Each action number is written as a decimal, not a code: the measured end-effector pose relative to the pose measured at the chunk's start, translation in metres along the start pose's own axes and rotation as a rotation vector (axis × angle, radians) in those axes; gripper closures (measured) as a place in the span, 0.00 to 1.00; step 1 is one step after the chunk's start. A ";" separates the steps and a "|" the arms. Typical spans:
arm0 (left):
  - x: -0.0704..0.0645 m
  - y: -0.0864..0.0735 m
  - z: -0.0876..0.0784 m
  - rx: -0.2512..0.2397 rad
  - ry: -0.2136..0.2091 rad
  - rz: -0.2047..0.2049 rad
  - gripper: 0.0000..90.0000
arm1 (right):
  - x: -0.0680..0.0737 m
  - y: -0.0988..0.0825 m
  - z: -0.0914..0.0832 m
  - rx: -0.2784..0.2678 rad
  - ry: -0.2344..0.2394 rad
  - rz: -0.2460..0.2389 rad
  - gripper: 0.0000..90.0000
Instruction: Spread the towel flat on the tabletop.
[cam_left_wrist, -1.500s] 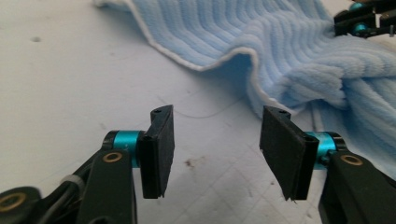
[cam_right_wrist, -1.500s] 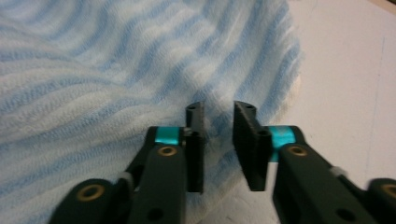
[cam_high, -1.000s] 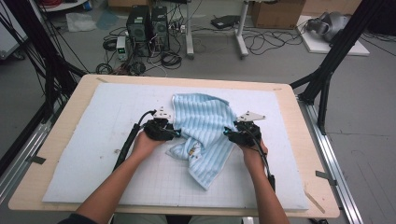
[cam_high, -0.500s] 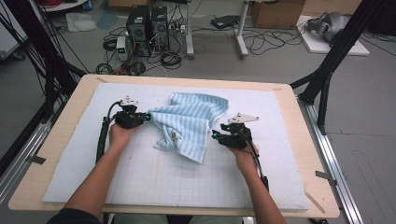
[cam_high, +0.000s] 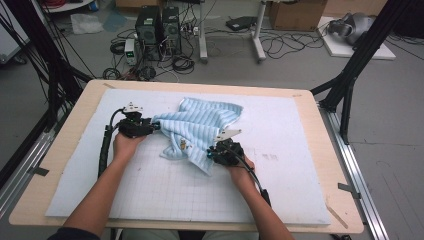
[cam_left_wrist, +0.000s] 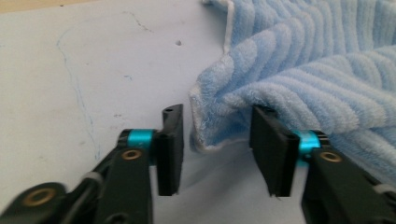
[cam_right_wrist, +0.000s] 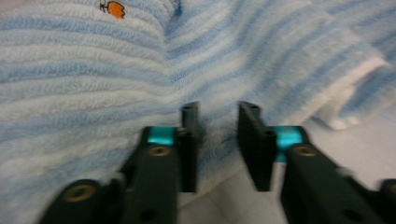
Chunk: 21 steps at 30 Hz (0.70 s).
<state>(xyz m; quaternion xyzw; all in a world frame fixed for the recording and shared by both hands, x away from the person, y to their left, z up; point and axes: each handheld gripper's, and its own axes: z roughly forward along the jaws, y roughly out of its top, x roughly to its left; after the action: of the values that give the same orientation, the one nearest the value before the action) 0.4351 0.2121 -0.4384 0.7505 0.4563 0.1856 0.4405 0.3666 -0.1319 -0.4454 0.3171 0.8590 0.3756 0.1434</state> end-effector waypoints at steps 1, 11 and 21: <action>0.000 -0.002 -0.002 -0.011 0.004 0.006 0.57 | -0.002 -0.001 -0.002 0.011 -0.009 0.007 0.94; -0.007 -0.024 -0.020 0.004 -0.041 0.014 0.54 | -0.033 -0.021 -0.041 0.034 -0.232 0.059 0.80; -0.053 -0.027 -0.027 0.043 -0.224 0.128 0.60 | -0.027 -0.041 -0.068 -0.060 -0.240 0.134 0.55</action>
<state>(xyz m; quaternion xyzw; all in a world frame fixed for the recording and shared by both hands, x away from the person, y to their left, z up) 0.3759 0.1858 -0.4396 0.8034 0.3593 0.1183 0.4598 0.3359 -0.2087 -0.4291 0.4118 0.8010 0.3690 0.2292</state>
